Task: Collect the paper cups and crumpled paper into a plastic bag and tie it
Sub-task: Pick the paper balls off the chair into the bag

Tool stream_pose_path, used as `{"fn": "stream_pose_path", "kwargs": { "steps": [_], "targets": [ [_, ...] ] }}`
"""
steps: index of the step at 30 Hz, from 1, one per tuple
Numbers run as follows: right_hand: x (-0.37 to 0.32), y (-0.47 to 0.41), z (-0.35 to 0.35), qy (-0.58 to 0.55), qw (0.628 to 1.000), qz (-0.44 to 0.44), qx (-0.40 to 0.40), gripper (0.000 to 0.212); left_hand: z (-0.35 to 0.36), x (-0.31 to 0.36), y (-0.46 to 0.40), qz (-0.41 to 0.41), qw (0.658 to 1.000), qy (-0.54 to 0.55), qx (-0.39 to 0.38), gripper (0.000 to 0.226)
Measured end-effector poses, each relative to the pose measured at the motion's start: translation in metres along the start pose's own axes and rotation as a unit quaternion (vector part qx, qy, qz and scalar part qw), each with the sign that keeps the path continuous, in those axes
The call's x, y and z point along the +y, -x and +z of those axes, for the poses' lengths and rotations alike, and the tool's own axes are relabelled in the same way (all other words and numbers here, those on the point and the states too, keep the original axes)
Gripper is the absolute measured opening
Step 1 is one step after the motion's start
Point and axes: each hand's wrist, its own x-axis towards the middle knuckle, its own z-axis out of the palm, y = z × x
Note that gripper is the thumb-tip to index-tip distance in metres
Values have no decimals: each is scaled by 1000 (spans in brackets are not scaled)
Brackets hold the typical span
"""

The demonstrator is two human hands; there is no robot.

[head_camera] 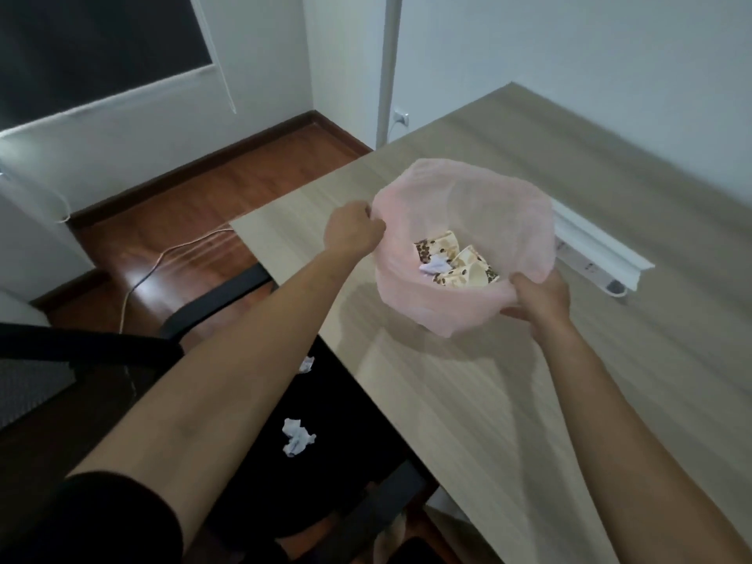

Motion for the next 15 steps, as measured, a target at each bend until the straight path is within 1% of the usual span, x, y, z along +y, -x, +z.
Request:
{"fn": "stream_pose_path", "kwargs": {
  "steps": [4, 7, 10, 12, 15],
  "targets": [
    [-18, -25, 48, 30, 996, -29, -77, 51, -34, -28, -10, -59, 994, 19, 92, 9],
    [-40, -16, 92, 20, 989, -67, -132, 38, -64, -58, -10, -101, 982, 25, 156, 8],
    [-57, -7, 131, 0, 982, -98, -162, 35, -88, -85, -2, -132, 967, 42, 216, 9],
    [-56, -3, 149, -20, 978, -106, -177, 29, -96, -102, 8, -140, 962, 50, 230, 6],
    [-42, 14, 158, -26, 974, -114, -196, 26, -100, -128, 26, -124, 970, 46, 204, 10]
  ]
}}
